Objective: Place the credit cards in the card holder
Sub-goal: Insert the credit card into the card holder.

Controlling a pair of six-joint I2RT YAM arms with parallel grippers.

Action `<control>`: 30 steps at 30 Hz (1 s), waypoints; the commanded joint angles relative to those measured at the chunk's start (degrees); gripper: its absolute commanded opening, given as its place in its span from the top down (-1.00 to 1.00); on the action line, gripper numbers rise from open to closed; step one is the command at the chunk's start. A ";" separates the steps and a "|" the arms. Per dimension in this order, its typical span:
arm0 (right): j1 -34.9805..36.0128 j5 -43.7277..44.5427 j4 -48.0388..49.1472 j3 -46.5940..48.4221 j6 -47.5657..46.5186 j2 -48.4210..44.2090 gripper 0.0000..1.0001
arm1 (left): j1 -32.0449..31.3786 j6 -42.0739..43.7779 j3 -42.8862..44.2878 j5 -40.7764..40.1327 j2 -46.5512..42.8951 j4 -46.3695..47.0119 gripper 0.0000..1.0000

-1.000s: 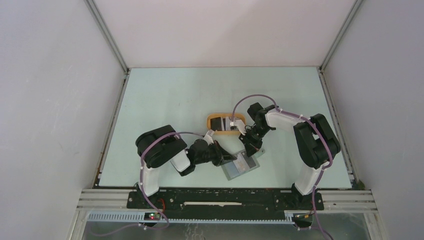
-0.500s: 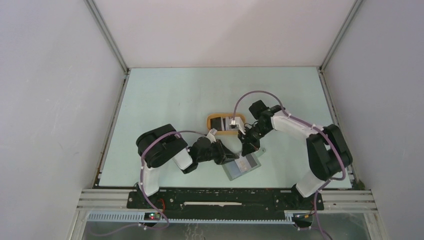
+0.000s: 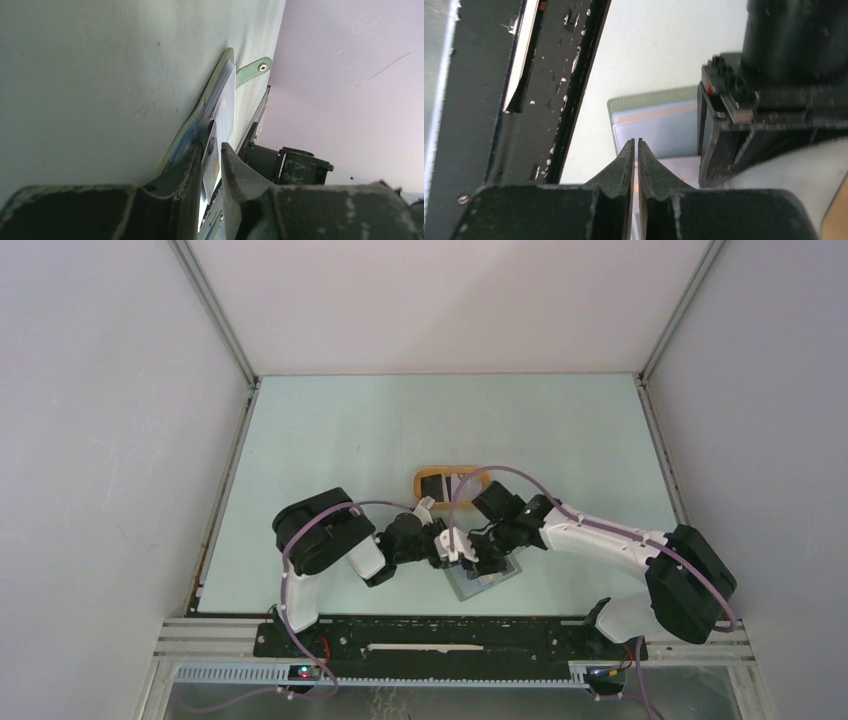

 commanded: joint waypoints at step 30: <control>10.27 26.56 9.51 -4.16 -0.58 3.64 0.78 | 0.38 -0.49 0.72 1.37 3.24 -0.78 0.42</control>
